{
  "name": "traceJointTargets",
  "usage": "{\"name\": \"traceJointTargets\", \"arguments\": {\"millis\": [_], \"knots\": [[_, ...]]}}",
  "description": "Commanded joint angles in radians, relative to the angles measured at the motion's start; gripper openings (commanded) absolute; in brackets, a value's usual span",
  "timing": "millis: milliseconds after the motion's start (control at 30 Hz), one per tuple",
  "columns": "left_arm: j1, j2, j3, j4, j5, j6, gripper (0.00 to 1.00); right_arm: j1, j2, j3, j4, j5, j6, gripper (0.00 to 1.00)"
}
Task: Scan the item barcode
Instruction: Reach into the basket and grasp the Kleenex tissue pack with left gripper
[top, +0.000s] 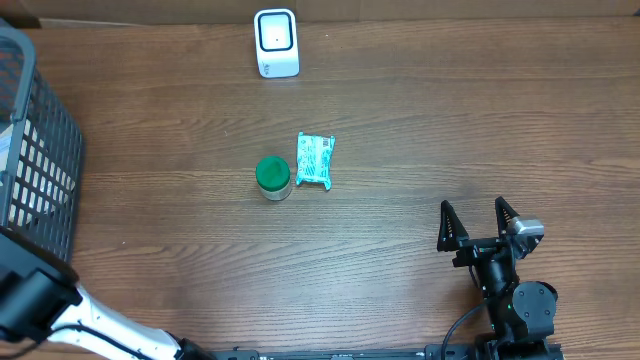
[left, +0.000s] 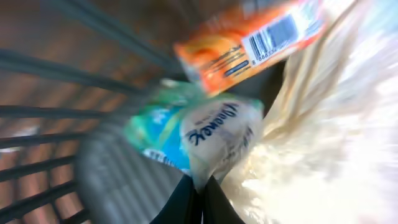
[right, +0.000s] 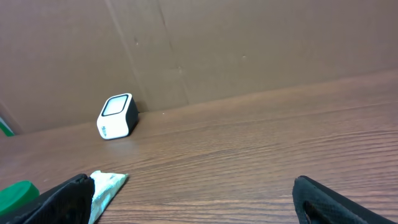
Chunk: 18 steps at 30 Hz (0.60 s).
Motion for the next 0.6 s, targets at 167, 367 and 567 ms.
{"name": "traceJointTargets", "arguments": {"millis": [167,367,567], "knots": [[-0.010,-0.267,0.060,-0.012,0.105,-0.090,0.04,0.006,-0.008,-0.010,0.006,-0.002,0.002,1.00],[-0.031,-0.349,0.060,-0.042,0.243,-0.204,0.04,0.006,-0.008,-0.010,0.006,-0.002,0.002,1.00],[-0.137,-0.505,0.060,-0.048,0.263,-0.257,0.04,0.006,-0.008,-0.010,0.006,-0.002,0.002,1.00]]}}
